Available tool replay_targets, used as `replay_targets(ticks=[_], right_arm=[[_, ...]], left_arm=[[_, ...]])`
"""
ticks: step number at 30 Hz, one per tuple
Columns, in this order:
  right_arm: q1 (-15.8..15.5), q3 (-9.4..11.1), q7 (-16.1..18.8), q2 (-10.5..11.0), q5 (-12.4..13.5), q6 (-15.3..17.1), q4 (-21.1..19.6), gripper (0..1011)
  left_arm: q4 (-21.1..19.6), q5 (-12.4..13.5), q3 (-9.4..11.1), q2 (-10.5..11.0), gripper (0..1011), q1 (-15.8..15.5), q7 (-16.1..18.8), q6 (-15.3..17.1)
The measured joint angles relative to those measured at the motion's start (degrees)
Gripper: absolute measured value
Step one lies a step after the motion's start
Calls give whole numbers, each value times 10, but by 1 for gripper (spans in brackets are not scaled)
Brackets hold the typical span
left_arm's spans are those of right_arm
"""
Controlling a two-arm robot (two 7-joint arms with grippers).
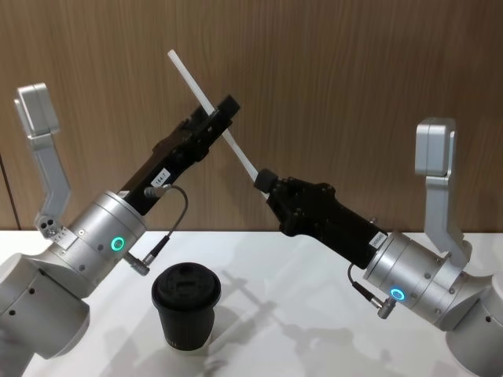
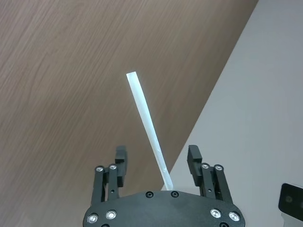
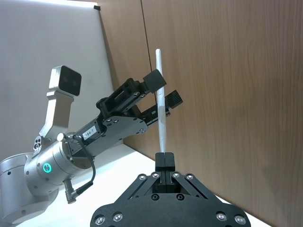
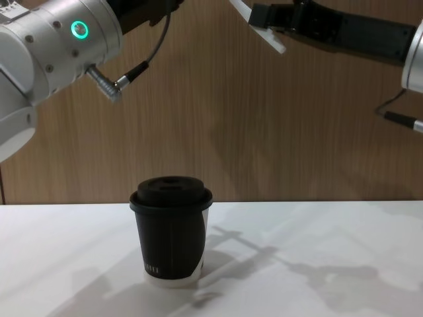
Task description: Pick up the straw with one hand, pass it to the other hand, and insert it into the cup.
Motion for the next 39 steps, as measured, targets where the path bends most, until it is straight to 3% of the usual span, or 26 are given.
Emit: replay_targets(ticks=[23, 39], right_arm=[[0, 0, 0, 0, 0, 0, 0, 0], [0, 0, 0, 0, 0, 0, 0, 0]], left_arm=[[4, -7, 9, 9, 103, -8, 4, -9], [-1, -11, 11, 18, 6, -5, 14, -15]])
